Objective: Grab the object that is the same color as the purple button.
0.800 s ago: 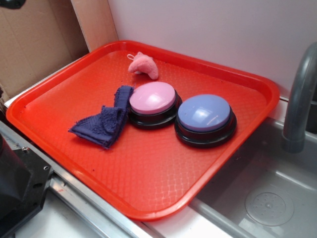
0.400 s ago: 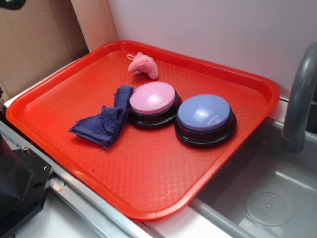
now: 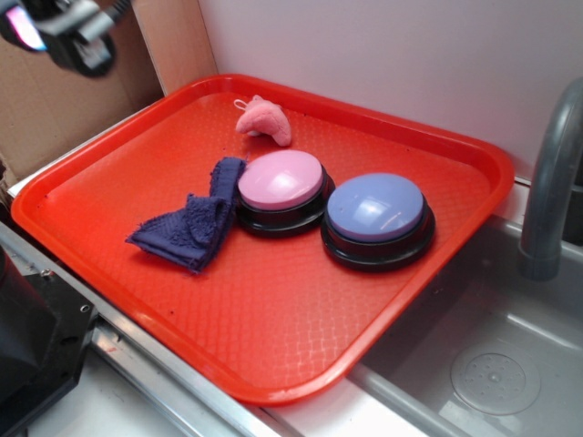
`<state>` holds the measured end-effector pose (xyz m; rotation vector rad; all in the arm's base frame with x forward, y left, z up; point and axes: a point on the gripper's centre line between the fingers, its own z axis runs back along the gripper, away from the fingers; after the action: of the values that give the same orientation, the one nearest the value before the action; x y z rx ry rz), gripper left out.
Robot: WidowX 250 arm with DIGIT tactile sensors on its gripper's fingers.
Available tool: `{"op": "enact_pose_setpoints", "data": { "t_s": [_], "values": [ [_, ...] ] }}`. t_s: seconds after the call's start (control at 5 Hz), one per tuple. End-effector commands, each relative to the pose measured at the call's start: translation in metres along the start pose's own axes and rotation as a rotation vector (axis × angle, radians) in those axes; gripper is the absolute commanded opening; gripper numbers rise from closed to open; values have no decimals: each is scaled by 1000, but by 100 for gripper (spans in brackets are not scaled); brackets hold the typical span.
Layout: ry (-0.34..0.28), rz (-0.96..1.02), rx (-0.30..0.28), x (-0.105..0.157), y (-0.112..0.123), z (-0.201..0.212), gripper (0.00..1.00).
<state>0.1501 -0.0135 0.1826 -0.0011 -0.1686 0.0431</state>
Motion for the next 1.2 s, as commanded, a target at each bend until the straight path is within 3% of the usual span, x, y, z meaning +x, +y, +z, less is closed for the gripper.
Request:
{"op": "enact_pose_setpoints", "data": {
  "t_s": [0.0, 0.2, 0.4, 0.6, 1.0],
  "values": [
    [-55, -23, -50, 19, -9, -60, 100],
    [-20, -39, -36, 16, -12, -98, 100],
    [-36, -61, -42, 14, -15, -121, 100],
    [-13, -48, 24, 12, -15, -144, 100],
    [14, -28, 36, 9, -4, -168, 100]
  ]
}}
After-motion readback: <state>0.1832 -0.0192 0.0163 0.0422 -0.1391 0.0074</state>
